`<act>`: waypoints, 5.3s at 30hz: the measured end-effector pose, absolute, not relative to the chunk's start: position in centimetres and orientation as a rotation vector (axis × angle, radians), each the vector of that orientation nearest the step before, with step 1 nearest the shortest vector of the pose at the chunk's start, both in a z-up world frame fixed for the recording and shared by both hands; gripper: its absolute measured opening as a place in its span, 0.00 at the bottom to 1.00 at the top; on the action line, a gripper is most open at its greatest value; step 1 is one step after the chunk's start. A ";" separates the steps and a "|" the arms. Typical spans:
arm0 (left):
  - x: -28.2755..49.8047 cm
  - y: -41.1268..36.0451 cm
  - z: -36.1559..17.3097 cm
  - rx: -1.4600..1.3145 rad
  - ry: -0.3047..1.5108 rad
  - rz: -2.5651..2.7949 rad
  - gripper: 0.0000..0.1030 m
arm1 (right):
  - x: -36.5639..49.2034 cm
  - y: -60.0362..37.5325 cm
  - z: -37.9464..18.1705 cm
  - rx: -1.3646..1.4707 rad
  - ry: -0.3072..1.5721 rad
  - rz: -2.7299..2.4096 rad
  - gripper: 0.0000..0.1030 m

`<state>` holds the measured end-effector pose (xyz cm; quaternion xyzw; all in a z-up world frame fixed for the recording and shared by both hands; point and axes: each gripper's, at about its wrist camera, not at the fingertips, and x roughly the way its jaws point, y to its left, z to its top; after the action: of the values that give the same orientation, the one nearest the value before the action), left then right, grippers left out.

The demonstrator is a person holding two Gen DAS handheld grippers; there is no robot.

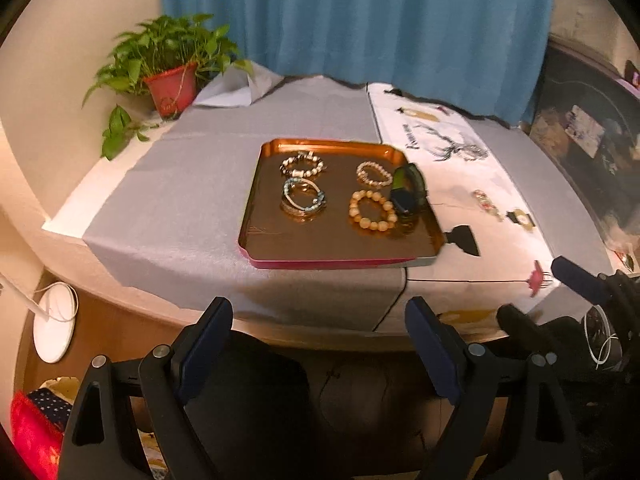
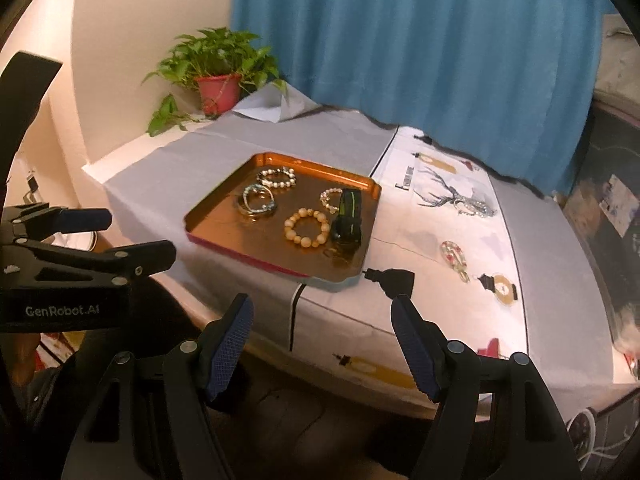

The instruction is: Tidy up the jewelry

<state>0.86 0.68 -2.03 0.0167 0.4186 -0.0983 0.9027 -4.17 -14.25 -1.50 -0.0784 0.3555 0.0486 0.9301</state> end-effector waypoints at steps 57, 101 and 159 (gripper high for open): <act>4.6 -2.9 -3.0 0.112 0.943 -0.181 0.83 | 11.3 -31.9 -10.3 -0.065 0.882 -0.218 0.73; 15.2 -25.8 -4.0 0.245 0.984 -0.528 0.83 | 13.1 -48.8 -12.5 0.040 0.901 -0.370 0.79; -4.2 -2.7 1.1 -0.030 0.883 -0.491 0.08 | -10.4 -19.6 -2.0 -0.093 0.790 0.186 0.07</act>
<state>-4.18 -2.73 1.06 -0.0145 0.4229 -0.2351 0.8750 -10.35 -19.57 -2.00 -0.0451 0.3841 0.0907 0.9177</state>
